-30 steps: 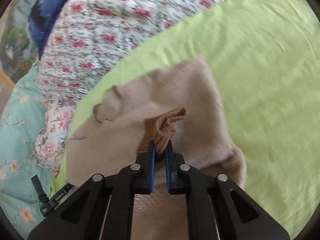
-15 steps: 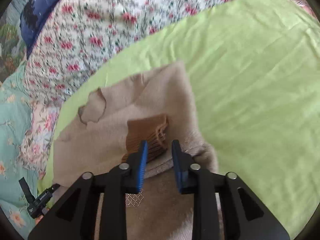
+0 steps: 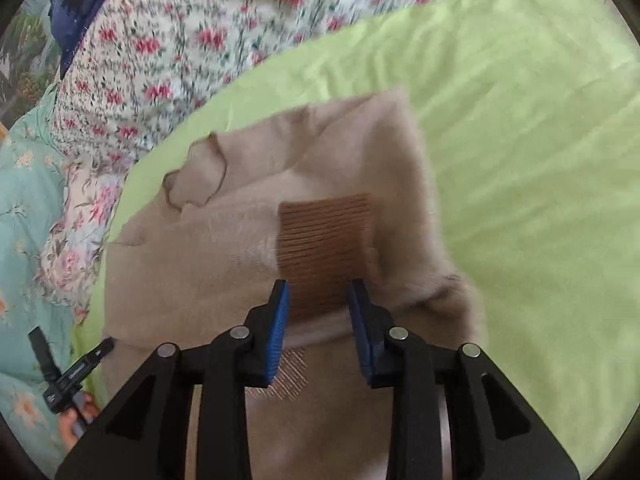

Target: Fold small clothes

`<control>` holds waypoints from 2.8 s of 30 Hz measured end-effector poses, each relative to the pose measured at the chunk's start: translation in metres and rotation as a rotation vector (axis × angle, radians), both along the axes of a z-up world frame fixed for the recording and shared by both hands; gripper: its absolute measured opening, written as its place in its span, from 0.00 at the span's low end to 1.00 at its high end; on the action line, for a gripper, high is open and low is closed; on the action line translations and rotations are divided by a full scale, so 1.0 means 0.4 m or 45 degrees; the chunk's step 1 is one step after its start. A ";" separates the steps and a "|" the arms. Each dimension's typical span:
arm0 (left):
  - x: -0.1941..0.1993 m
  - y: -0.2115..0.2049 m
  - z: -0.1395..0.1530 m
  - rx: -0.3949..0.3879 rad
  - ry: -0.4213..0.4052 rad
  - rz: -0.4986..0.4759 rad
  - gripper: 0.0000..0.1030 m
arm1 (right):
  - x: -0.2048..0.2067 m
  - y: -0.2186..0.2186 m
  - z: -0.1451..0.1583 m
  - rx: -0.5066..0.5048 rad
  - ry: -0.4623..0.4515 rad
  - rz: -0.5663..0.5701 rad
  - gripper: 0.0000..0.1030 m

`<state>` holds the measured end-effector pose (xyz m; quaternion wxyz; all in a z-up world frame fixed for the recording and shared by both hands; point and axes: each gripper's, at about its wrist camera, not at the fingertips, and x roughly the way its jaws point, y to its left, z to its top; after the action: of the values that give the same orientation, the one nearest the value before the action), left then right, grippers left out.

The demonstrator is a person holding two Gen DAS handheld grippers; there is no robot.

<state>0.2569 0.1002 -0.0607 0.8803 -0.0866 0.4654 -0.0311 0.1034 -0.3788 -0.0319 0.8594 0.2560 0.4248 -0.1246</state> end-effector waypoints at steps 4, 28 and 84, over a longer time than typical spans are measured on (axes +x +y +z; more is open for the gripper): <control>-0.085 -0.006 0.024 -0.014 -0.012 -0.126 0.56 | -0.118 0.033 0.053 -0.004 -0.032 0.077 0.41; -0.727 0.022 -0.127 -0.215 0.236 -0.600 0.60 | -0.706 0.206 -0.073 0.168 0.228 0.514 0.59; 0.149 -0.154 0.222 -0.301 -0.337 -0.323 0.05 | 0.178 -0.128 0.092 -0.040 -0.192 0.140 0.09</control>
<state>0.3164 0.0386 0.0279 0.9065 -0.1250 0.3460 -0.2072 0.1746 -0.4300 0.0050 0.8984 0.2274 0.3702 -0.0644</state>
